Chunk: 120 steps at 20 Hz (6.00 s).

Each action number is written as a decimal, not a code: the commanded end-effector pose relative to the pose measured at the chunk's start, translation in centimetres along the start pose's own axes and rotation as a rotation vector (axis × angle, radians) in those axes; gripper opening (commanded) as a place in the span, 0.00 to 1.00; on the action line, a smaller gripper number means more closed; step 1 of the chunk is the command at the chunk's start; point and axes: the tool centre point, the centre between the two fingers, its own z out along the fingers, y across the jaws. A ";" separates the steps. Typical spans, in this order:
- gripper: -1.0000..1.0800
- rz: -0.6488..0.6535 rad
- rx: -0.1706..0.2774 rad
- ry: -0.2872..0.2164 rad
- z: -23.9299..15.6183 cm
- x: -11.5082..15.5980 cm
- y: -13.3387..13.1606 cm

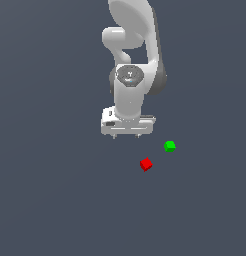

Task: Stack the red cube on top of the green cube.

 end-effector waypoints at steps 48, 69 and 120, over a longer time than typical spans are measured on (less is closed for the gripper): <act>0.96 -0.486 0.001 0.051 12.5 8.1 -9.4; 0.00 -0.486 0.001 0.051 11.6 8.1 -9.4; 0.00 -0.487 0.002 0.052 8.8 -1.4 -22.9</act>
